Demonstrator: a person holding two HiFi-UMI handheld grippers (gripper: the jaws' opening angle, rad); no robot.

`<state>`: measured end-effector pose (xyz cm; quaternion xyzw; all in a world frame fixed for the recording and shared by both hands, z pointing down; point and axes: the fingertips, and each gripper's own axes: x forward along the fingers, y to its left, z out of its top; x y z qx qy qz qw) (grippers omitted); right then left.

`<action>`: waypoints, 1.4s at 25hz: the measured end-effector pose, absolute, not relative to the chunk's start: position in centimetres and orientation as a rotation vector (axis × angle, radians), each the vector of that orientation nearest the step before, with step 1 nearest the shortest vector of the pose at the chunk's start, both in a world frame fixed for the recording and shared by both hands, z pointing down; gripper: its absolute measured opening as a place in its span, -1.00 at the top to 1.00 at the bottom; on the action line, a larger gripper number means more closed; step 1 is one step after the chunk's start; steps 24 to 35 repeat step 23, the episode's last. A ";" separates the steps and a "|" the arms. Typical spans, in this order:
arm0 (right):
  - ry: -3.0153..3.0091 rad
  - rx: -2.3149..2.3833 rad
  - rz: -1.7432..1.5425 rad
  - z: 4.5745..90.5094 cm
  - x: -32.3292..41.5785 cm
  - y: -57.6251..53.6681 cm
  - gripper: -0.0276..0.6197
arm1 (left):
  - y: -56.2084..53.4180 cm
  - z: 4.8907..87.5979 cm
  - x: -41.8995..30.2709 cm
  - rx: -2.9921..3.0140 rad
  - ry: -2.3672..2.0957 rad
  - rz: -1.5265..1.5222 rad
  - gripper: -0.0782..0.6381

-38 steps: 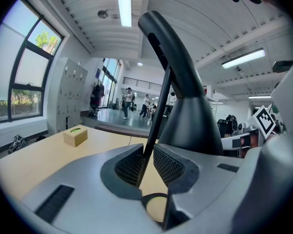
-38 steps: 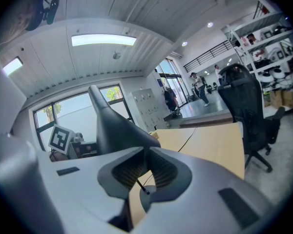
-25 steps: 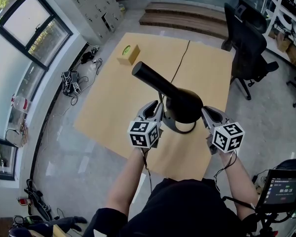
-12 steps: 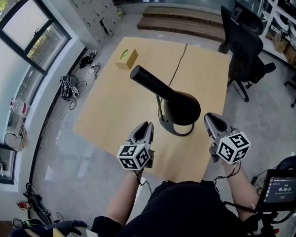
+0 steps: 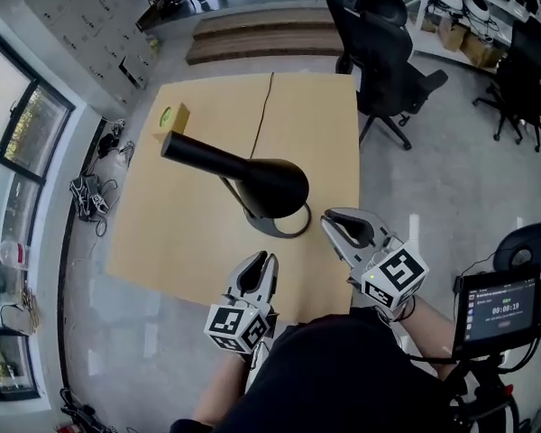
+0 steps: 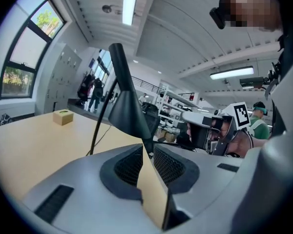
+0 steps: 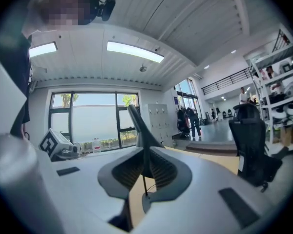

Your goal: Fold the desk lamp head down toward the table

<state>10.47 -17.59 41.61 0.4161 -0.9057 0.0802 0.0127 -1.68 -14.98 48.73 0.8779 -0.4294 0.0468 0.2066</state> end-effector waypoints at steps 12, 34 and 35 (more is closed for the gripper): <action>-2.803 1.285 0.320 44.0 11.1 -14.5 0.80 | -12.7 50.7 1.4 2.429 -1.116 0.167 0.58; -2.898 1.136 0.279 42.6 8.2 -16.9 0.80 | -13.0 49.5 -1.5 2.364 -1.278 0.140 0.58; -2.898 1.136 0.279 42.6 8.2 -16.9 0.80 | -13.0 49.5 -1.5 2.364 -1.278 0.140 0.58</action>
